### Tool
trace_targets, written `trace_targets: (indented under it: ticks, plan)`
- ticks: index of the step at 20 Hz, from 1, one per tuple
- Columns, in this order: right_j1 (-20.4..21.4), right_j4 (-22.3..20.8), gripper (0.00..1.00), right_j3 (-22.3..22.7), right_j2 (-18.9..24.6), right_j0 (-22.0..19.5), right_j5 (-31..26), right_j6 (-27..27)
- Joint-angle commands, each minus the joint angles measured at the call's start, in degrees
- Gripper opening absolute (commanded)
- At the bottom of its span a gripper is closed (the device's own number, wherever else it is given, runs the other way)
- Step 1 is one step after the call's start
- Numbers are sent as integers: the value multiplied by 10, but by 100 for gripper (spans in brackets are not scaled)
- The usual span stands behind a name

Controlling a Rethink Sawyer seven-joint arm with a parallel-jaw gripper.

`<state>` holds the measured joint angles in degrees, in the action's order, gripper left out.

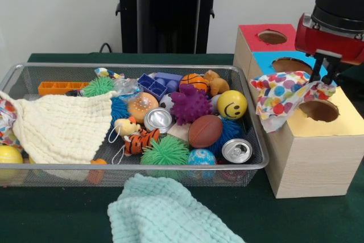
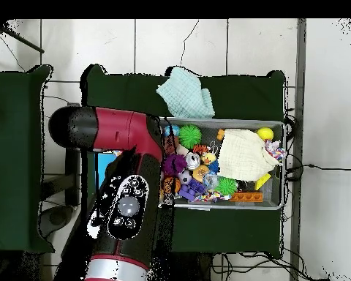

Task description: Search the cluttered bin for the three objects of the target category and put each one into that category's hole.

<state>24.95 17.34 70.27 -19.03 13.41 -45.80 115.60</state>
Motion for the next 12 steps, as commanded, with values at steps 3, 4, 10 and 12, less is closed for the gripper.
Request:
trace_targets:
  ticks: [3, 4, 10, 12]
  plan:
    - [-20, 16, 0, 73, 38, -2, 16, 135]
    - [-21, 16, 0, 68, 36, -4, 8, 135]
    - [-28, 16, 0, 27, 26, -18, -41, 137]
    - [-38, 18, 0, 1, 24, -16, -63, 148]
